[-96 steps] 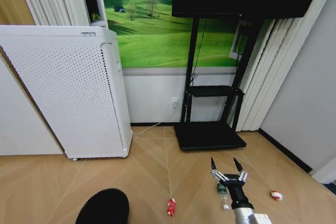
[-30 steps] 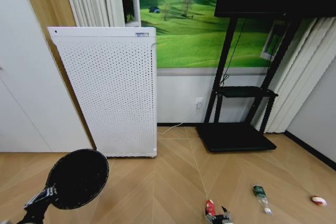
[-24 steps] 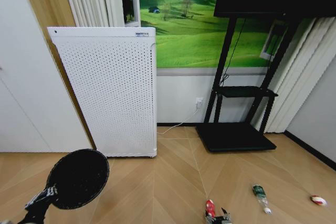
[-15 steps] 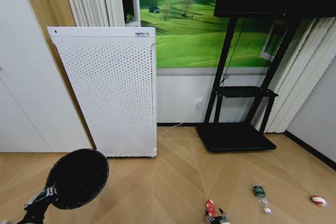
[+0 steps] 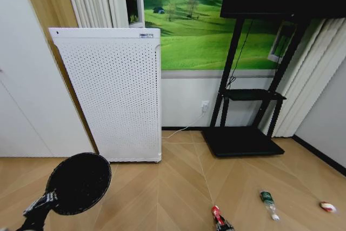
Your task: Pick up the trash bin and place the garbage on the floor into it.
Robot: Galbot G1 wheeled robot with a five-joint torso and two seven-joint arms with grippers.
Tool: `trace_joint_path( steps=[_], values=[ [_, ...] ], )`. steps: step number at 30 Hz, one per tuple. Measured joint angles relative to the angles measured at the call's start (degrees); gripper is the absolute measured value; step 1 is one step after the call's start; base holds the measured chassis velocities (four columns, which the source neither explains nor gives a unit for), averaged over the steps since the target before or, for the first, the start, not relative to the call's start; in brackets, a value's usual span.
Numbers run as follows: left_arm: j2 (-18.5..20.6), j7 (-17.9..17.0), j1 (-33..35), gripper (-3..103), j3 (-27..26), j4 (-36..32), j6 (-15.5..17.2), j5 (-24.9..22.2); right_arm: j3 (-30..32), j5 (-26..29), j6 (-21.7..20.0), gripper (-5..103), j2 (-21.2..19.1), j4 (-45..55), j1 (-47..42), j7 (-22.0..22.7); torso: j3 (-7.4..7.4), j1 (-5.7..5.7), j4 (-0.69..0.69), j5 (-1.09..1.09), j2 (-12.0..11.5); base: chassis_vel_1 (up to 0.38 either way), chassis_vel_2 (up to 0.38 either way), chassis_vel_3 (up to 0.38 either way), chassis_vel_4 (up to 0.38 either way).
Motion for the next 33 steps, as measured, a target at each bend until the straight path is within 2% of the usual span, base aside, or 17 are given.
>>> trace_joint_path(
  steps=[4, 6, 9, 15, 17, 18, 21, 22, 23, 26, 28, 29, 32, 33],
  values=[
    [0.35, -0.01, -0.27, 3, 0.77, -0.02, 0.00, 0.34, 0.55, -0.20, 0.78, 14, -0.14, 1.62, -0.85, -0.97, 0.00, 0.00, 0.00, 0.01, 0.00, 0.000, 0.000, 0.000, 0.000],
    [0.48, -0.08, -0.47, 3, 1.27, -0.21, 0.00, 0.48, 0.91, -0.28, 1.42, 4, -0.25, 2.87, -1.71, -1.21, 0.00, 0.00, 0.00, 0.00, 0.00, 0.000, 0.000, 0.000, 0.000],
    [0.54, -0.11, -0.64, 3, 1.67, -0.40, 0.00, 0.65, 1.40, -0.11, 1.98, 1, -0.27, 4.62, -2.74, -1.22, 0.00, 0.00, 0.00, 0.00, 0.00, 0.000, 0.000, 0.000, 0.000],
    [0.63, -0.12, -0.66, 3, 1.73, -0.40, 0.00, 0.67, 1.56, -0.04, 2.34, 0, -0.27, 5.68, -3.31, -0.95, 0.00, 0.00, 0.00, -0.01, 0.00, 0.000, 0.000, 0.000, 0.000],
    [0.74, -0.05, -0.59, 3, 1.57, -0.40, 0.00, 0.64, 1.51, -0.16, 3.81, -2, -0.16, 5.47, -3.20, -0.31, 0.00, 0.00, 0.00, -0.01, 0.00, 0.000, 0.000, 0.000, 0.000],
    [0.75, -0.01, -0.46, 3, 1.44, -0.41, 0.00, 0.59, 1.34, -0.19, 3.78, 3, -0.20, 5.55, -3.16, -0.78, 0.00, 0.00, 0.00, 0.00, 0.00, 0.000, 0.000, 0.000, 0.000],
    [0.74, 0.02, -0.38, 3, 1.41, -0.41, 0.00, 0.57, 1.21, -0.68, 3.45, 6, -0.43, 5.61, -2.98, -1.31, 0.00, 0.00, 0.00, -0.01, 0.00, 0.000, 0.000, 0.000, 0.000],
    [0.68, 0.05, -0.32, 3, 1.38, -0.45, -0.01, 0.57, 1.03, -1.21, 3.15, 17, -0.83, 5.35, -2.50, -1.79, 0.00, 0.00, 0.00, -0.01, 0.00, 0.000, 0.000, 0.000, 0.000],
    [0.60, 0.06, -0.28, 3, 1.38, -0.49, -0.03, 0.58, 0.90, -1.49, 2.93, 22, -1.19, 4.87, -2.07, -2.08, 0.00, 0.00, 0.00, -0.01, 0.00, 0.000, 0.000, 0.000, 0.000],
    [0.51, 0.06, -0.25, 3, 1.38, -0.54, -0.04, 0.61, 0.72, -1.82, 2.70, 27, -1.68, 4.06, -1.40, -2.45, 0.00, 0.00, 0.00, -0.01, 0.00, 0.000, 0.000, 0.000, 0.000],
    [0.34, 0.06, -0.19, 3, 1.37, -0.59, -0.08, 0.70, 0.44, -2.04, 2.35, 38, -2.47, 2.42, -0.21, -2.78, 0.00, 0.00, 0.00, -0.01, 0.00, 0.000, 0.000, 0.000, 0.000],
    [0.34, 0.06, -0.19, 3, 1.37, -0.59, -0.08, 0.70, 0.44, -2.04, 2.35, 38, -2.47, 2.42, -0.21, -2.78, 0.00, 0.00, 0.00, -0.01, 0.00, 0.000, 0.000, 0.000, 0.000],
    [0.18, 0.05, -0.07, 3, 1.37, -0.62, -0.09, 0.91, 0.21, -2.00, 1.56, 55, -3.17, 0.27, 1.85, -2.72, 0.00, 0.00, 0.00, -0.01, 0.00, 0.000, 0.000, 0.000, 0.000],
    [0.18, 0.05, -0.07, 3, 1.37, -0.62, -0.09, 0.91, 0.21, -2.00, 1.56, 55, -3.17, 0.27, 1.85, -2.72, 0.00, 0.00, 0.00, -0.01, 0.00, 0.000, 0.000, 0.000, 0.000]
  ],
)
